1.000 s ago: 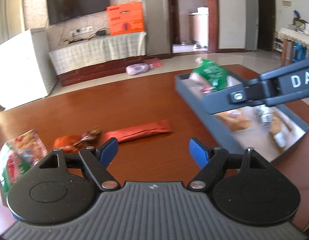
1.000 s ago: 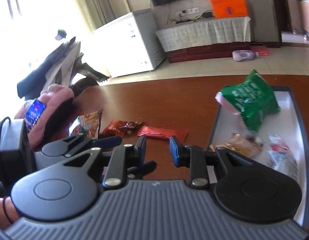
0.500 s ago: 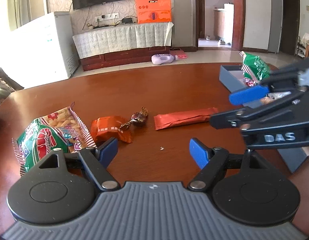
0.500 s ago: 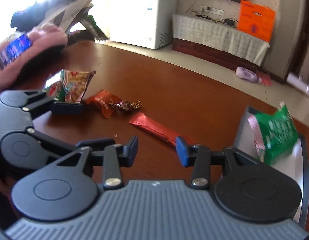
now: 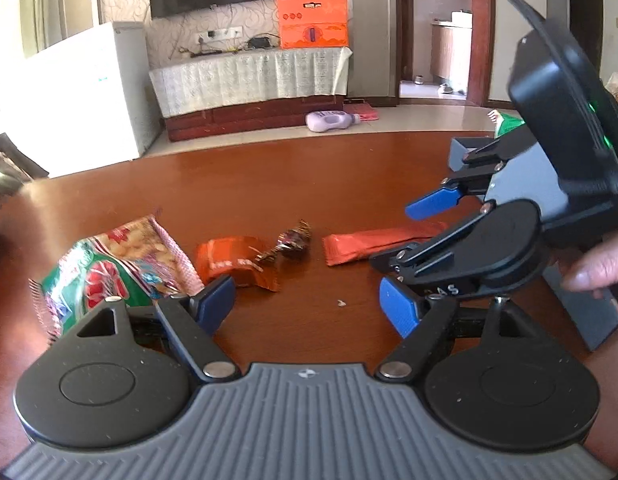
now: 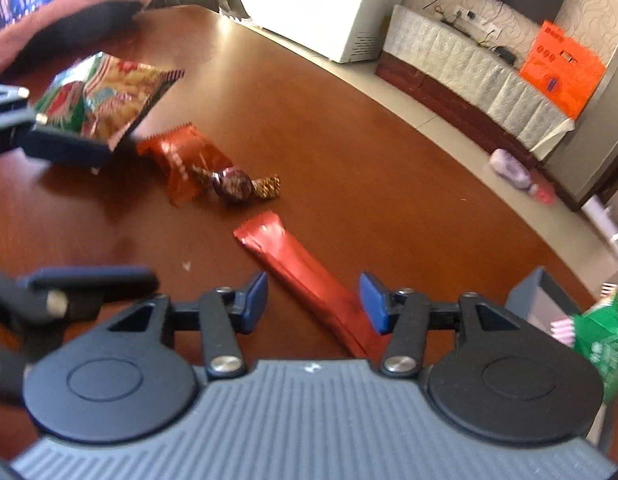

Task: Organize snacks
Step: 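Grasp the red bar wrapper with the right gripper while the left grasps the wrapped chocolate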

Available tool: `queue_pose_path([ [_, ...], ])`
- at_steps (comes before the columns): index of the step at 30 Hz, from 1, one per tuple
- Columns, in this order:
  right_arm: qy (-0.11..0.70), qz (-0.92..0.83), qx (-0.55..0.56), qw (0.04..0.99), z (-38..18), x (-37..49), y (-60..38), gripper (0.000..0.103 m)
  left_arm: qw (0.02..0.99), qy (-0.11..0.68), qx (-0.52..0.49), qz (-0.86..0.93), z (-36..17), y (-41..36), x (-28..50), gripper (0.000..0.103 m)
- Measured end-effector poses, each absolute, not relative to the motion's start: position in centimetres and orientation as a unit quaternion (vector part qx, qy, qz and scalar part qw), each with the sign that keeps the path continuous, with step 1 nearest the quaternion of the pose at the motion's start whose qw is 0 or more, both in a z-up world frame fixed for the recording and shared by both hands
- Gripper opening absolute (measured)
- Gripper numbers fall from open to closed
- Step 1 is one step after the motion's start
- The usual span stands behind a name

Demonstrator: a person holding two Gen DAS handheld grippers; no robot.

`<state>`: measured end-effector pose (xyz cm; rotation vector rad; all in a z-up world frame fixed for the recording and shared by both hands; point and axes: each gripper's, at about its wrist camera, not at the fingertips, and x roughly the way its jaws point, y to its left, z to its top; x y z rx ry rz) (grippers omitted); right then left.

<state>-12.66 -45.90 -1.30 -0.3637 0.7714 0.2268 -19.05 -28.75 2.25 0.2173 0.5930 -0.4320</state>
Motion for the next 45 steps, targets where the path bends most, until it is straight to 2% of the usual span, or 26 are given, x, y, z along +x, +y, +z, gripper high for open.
queue_pose_path([
  [4, 0.396, 0.106, -0.123, 0.904, -1.1, -11.9, -46.9, 0.059, 0.928, 0.290, 0.099, -0.212, 2.3, -28.4, -18.6, 0.084],
  [6, 0.406, 0.110, -0.105, 0.901, -0.9, -12.0, -47.1, 0.046, 0.928, 0.295, 0.094, -0.209, 2.2, -28.3, -18.3, 0.084],
  [7, 0.409, 0.110, -0.102, 0.900, -0.8, -12.2, -47.0, 0.033, 0.927, 0.297, 0.091, -0.208, 2.2, -28.2, -18.2, 0.084],
  [10, 0.415, 0.096, -0.107, 0.898, -0.9, -13.1, -46.3, 0.030, 0.930, 0.293, 0.091, -0.204, 2.3, -28.1, -18.2, 0.084],
  [24, 0.451, 0.041, -0.057, 0.890, -0.7, -19.9, -46.8, 0.029, 0.935, 0.255, 0.102, -0.224, 3.0, -30.4, -15.4, 0.084],
  [38, 0.451, 0.053, -0.048, 0.890, -0.7, -21.0, -47.6, 0.029, 0.909, 0.337, 0.095, -0.225, -1.1, -31.9, -9.7, 0.080],
  [41, 0.450, 0.054, -0.057, 0.889, -0.8, -20.9, -47.5, 0.029, 0.910, 0.334, 0.088, -0.228, -1.1, -31.3, -9.6, 0.066],
  [43, 0.449, 0.053, -0.065, 0.890, -0.8, -21.1, -47.1, 0.029, 0.911, 0.331, 0.085, -0.230, -1.1, -31.0, -9.6, 0.037],
  [45, 0.446, 0.051, -0.074, 0.891, -0.9, -21.2, -46.7, 0.029, 0.910, 0.332, 0.081, -0.234, -1.1, -31.1, -9.5, 0.026],
])
